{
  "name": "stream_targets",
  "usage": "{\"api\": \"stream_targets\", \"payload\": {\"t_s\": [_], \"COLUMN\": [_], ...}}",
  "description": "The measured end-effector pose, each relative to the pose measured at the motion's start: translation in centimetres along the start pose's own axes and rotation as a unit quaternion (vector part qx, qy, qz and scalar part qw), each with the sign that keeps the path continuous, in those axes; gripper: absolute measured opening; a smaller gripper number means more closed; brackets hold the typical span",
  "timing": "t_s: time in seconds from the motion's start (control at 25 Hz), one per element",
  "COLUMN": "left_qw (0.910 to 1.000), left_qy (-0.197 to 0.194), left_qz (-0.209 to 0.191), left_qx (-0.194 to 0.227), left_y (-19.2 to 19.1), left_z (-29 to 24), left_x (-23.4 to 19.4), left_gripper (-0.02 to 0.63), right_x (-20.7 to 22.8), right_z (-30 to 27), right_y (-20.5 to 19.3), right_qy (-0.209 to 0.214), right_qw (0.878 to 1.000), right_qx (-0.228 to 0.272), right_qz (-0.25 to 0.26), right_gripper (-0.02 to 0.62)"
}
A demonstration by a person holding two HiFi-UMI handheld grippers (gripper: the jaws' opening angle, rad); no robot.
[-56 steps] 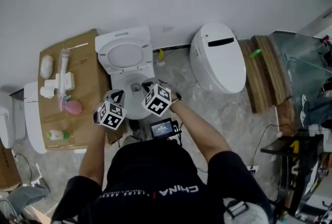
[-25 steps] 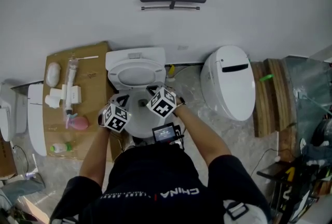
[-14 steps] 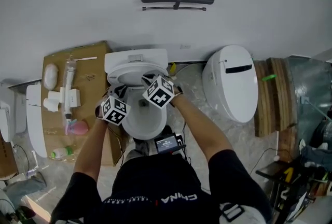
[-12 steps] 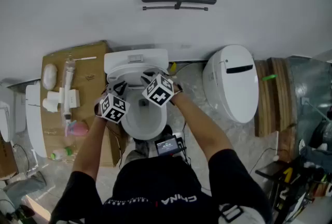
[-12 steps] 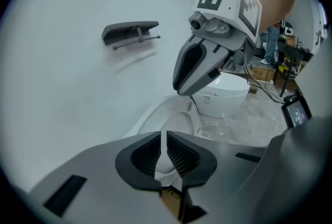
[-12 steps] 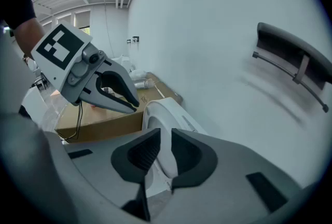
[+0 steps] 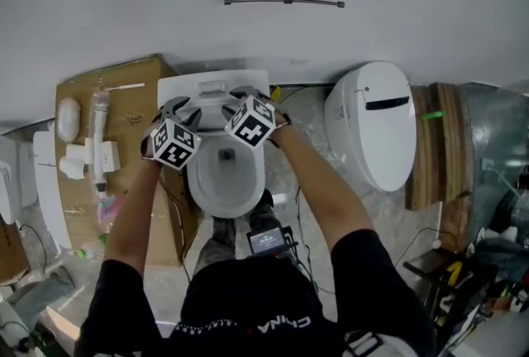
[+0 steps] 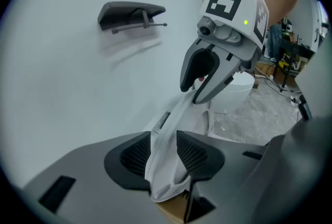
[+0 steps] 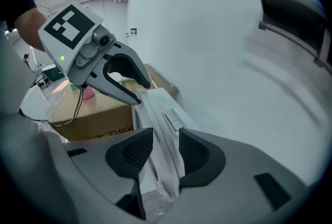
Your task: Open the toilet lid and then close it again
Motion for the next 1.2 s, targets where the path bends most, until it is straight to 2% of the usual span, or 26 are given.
{"api": "stream_targets", "payload": {"t_s": [0.08, 0.2, 0.36, 0.6, 1.2], "left_qw": [0.9998, 0.9997, 0.9994, 0.9984, 0.9949], "left_qy": [-0.010, -0.018, -0.030, -0.034, 0.004], "left_qz": [-0.003, -0.001, 0.000, -0.006, 0.004], "left_qx": [-0.016, -0.019, -0.019, -0.045, -0.101], "left_y": [-0.6, -0.7, -0.9, -1.1, -5.3], "left_z": [-1.1, -1.8, -1.4, -0.2, 4.6], "left_x": [-0.2, -0.4, -0.3, 1.4, 11.5], "left_gripper": [0.141, 0.153, 0.152, 0.152, 0.152], "right_x": [0.3, 0.7, 0.5, -1.2, -11.6], "right_z": [-0.8, -1.5, -1.3, 0.0, 4.3], "right_y": [-0.4, -0.9, -0.9, -1.6, -6.5], "right_qy": [0.007, 0.014, 0.024, 0.024, 0.030], "right_qw": [1.000, 1.000, 0.999, 0.999, 0.998], "right_qx": [-0.013, -0.025, -0.022, -0.020, -0.017], "right_qz": [0.000, -0.006, -0.015, -0.013, 0.053], "right_gripper": [0.144, 0.145, 0.146, 0.146, 0.146]}}
Point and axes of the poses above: the fingertips, and each gripper's own axes: z backward along the fingers, x to its right, y out of its top, the point moved 3 cm from there along z, backward along the fingers, and after that the axes turned 4 degrees about -y, right-handed, at the moved point
